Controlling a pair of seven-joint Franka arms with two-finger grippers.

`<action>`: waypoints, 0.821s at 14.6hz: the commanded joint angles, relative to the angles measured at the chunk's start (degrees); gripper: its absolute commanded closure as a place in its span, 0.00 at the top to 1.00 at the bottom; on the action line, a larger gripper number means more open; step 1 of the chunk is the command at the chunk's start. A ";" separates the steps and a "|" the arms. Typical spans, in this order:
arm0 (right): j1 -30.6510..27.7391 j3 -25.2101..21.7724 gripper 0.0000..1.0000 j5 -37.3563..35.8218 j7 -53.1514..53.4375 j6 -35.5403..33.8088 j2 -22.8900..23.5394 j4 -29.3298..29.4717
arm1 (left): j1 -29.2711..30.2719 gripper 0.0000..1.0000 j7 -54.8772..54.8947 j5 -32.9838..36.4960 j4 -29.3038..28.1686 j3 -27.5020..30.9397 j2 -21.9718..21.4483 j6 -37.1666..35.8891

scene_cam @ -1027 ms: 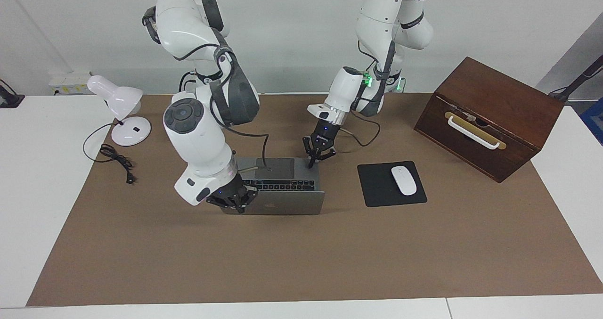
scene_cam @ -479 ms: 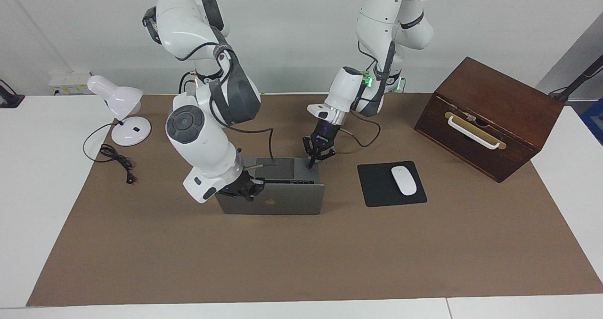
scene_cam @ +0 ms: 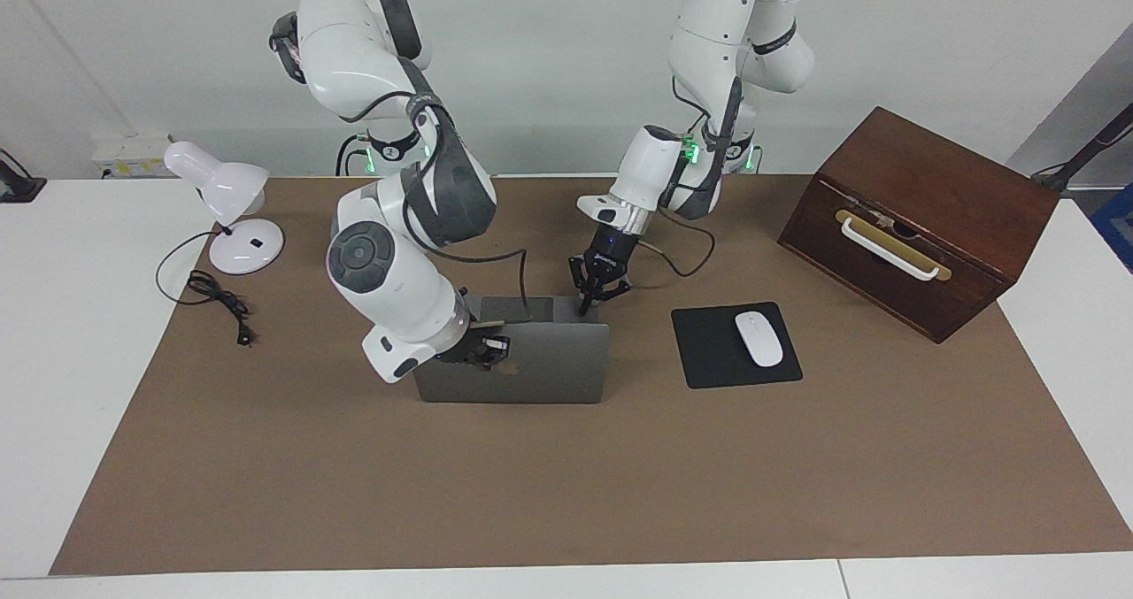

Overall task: Close laptop with both arms
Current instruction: 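Push the laptop screen down toward the keyboard with the right gripper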

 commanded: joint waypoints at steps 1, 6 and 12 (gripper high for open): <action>0.16 0.28 0.00 2.18 2.77 -0.65 -1.53 -3.66 | -0.40 0.00 1.14 -0.30 0.16 0.46 3.74 0.80; 0.16 0.37 0.00 2.27 4.19 -0.56 -1.80 -5.69 | -0.31 0.00 1.32 -0.22 0.16 0.46 3.74 0.80; 0.78 0.45 0.00 2.19 5.33 1.01 -1.80 -8.50 | -0.31 0.00 1.67 -0.22 0.16 0.46 3.74 0.80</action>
